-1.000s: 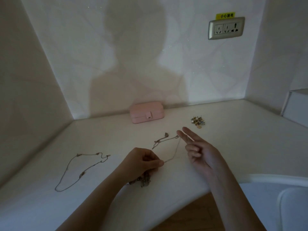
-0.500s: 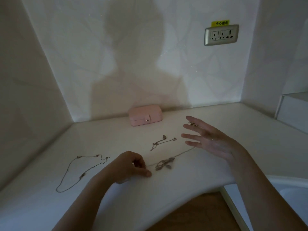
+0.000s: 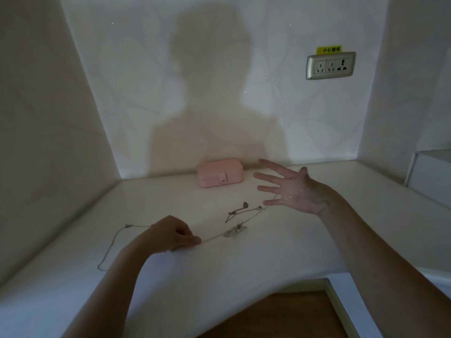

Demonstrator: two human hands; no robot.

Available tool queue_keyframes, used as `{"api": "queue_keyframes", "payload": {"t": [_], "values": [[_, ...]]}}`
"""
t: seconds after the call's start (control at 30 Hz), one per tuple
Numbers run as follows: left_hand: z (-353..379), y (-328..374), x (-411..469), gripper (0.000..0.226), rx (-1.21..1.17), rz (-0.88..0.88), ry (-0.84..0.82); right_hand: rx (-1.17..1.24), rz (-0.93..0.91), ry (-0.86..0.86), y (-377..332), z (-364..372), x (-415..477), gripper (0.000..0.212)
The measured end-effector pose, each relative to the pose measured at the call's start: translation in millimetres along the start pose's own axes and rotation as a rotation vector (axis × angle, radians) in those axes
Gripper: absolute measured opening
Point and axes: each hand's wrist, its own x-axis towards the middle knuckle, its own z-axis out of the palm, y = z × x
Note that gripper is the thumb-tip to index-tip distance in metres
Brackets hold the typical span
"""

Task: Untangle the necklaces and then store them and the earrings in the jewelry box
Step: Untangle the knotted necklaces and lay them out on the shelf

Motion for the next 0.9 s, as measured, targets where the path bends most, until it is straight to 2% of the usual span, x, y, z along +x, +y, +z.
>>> {"api": "queue_keyframes", "payload": {"t": [0.07, 0.17, 0.2, 0.3, 0.37, 0.4, 0.47, 0.53, 0.67, 0.7, 0.83, 0.9], "values": [[1, 12, -1, 0.017, -0.026, 0.060, 0.059, -0.147, 0.052, -0.009, -11, 23, 10, 0.119], [6, 48, -6, 0.051, -0.170, 0.286, 0.131, -0.422, 0.119, 0.050, -26, 63, 25, 0.116], [7, 65, -10, 0.054, -0.278, 0.356, 0.154, -0.508, 0.137, 0.088, -28, 72, 32, 0.114], [11, 104, -15, 0.033, -0.540, 0.459, 0.152, -0.655, 0.110, 0.193, -30, 88, 49, 0.089], [10, 114, -19, 0.016, -0.673, 0.489, 0.109, -0.690, 0.094, 0.210, -35, 92, 55, 0.084], [9, 112, -18, 0.023, -0.753, 0.501, 0.076, -0.703, 0.099, 0.214, -39, 91, 56, 0.083], [4, 102, -14, 0.040, -0.933, 0.476, 0.022, -0.747, 0.094, 0.264, -47, 82, 57, 0.084], [-2, 90, -12, 0.040, -1.047, 0.421, 0.037, -0.846, 0.037, 0.380, -53, 69, 55, 0.074], [-12, 72, -8, 0.033, -1.060, 0.326, 0.113, -1.083, -0.211, 0.585, -47, 48, 52, 0.022], [-13, 70, -8, 0.032, -1.089, 0.317, 0.136, -1.099, -0.236, 0.627, -44, 44, 52, 0.017], [-14, 63, -3, 0.034, -1.474, 0.313, 0.178, -0.953, -0.220, 0.739, -34, 30, 51, 0.019], [-10, 63, 0, 0.037, -1.500, 0.296, 0.211, -0.841, -0.161, 0.731, -30, 31, 51, 0.032]]}}
